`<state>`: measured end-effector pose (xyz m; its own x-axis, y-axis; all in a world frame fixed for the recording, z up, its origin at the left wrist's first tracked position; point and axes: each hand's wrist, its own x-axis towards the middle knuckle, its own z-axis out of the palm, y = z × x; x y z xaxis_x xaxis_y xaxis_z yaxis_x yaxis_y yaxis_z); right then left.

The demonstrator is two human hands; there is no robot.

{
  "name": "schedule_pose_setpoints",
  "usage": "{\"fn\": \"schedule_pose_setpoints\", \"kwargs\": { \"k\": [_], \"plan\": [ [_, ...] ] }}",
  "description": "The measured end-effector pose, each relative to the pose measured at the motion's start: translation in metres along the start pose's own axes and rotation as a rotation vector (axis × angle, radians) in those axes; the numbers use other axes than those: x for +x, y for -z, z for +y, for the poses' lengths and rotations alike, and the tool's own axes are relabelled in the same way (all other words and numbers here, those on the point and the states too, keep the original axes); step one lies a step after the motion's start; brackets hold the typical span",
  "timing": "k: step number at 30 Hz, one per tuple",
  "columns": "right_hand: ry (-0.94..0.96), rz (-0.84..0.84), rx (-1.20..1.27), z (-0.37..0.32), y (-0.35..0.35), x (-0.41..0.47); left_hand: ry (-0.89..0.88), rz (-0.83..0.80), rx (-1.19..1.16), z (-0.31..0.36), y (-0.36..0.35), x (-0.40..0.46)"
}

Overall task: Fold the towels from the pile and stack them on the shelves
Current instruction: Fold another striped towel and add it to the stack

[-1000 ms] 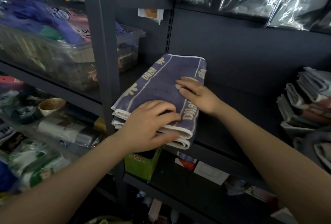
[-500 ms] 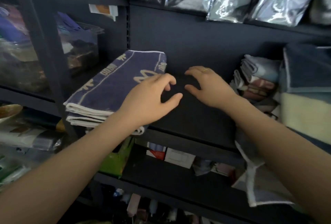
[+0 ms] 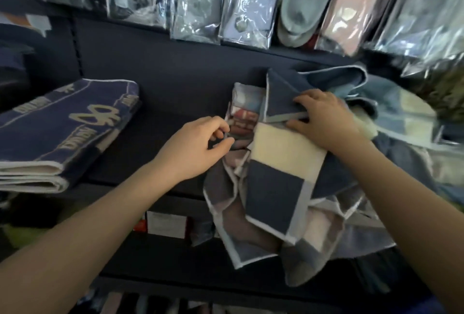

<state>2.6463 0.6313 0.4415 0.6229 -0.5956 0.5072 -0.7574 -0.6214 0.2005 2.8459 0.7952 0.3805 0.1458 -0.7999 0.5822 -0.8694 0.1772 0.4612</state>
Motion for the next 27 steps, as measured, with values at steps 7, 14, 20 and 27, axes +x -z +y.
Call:
{"fn": "schedule_pose_setpoints", "kwargs": {
  "k": [7,14,20,27],
  "plan": [
    [0.053,0.451,0.504,-0.015,0.018,-0.011,0.244,0.016,-0.368,0.041,-0.014,0.006],
    [0.489,0.282,0.626,-0.078,0.026,-0.079,0.42,-0.018,-1.123,0.073,0.004,0.012],
    [0.631,0.086,0.767,-0.103,0.005,-0.11,0.529,-0.056,-0.55,0.079,0.011,0.003],
    [0.648,-0.041,1.111,-0.092,0.03,-0.102,0.388,-0.139,-0.231,0.067,0.002,-0.034]
  ]
}}
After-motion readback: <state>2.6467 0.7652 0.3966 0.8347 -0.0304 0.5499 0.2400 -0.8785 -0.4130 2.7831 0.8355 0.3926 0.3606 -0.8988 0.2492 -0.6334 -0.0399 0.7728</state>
